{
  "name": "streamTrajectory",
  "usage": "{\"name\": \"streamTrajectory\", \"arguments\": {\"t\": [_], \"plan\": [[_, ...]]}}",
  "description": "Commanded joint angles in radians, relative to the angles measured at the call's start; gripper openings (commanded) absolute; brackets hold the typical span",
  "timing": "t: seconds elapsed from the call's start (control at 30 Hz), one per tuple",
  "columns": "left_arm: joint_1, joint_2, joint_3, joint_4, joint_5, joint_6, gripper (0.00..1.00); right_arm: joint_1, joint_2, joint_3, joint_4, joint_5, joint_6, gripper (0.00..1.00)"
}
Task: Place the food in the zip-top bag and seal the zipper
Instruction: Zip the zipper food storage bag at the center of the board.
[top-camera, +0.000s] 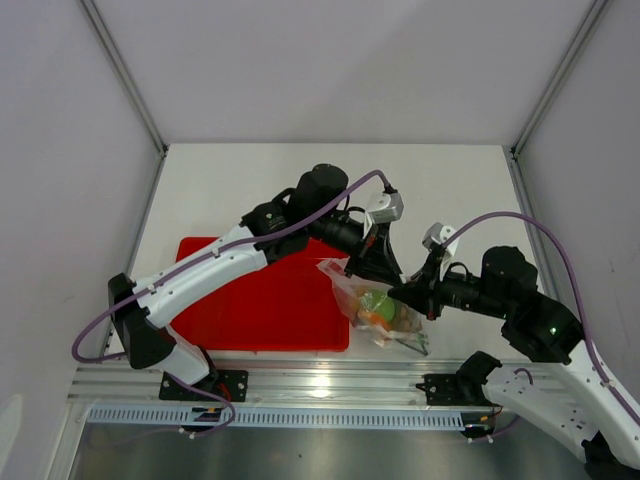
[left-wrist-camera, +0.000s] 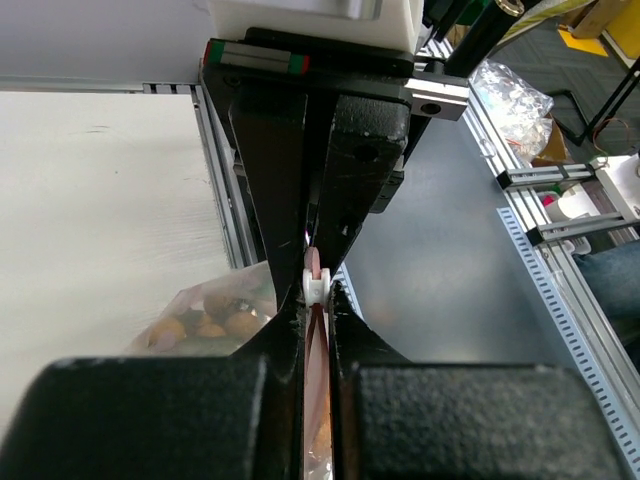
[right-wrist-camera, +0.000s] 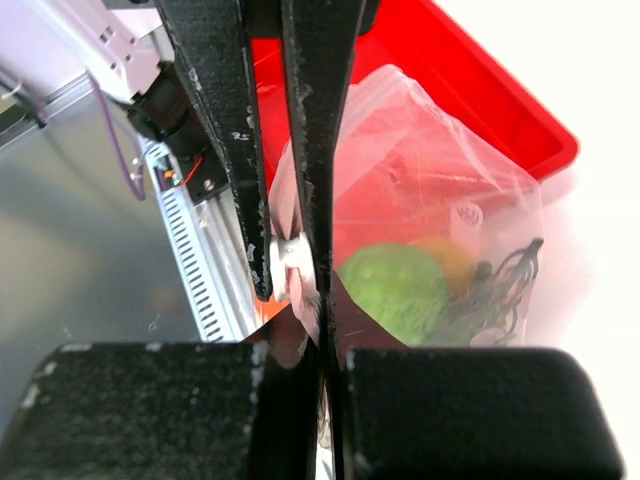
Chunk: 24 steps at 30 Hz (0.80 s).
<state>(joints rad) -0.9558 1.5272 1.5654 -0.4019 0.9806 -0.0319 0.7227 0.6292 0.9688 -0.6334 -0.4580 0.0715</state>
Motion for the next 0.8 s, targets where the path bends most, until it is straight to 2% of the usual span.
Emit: {"name": "streamTrajectory", "arguments": {"t": [0.0,0.27,0.4,0.57,0.77], "plan": [[0.009,0.005,0.028,0.000,0.049,-0.030,0.01,-0.002,-0.035,-0.004,0.083,0.090,0.025,0.00],[0.012,0.040,0.056,-0.098,-0.051,0.004,0.01,-0.003,-0.059,-0.059,0.234,0.076,0.145,0.00],[0.014,0.041,0.048,-0.135,-0.134,0.024,0.01,-0.002,-0.082,-0.073,0.256,0.108,0.189,0.00],[0.043,0.027,0.006,-0.123,-0.114,0.021,0.00,-0.002,-0.103,-0.073,0.227,0.150,0.182,0.00],[0.045,0.014,0.030,-0.120,-0.071,0.017,0.01,-0.002,-0.083,-0.039,0.170,0.059,0.090,0.02]]}}
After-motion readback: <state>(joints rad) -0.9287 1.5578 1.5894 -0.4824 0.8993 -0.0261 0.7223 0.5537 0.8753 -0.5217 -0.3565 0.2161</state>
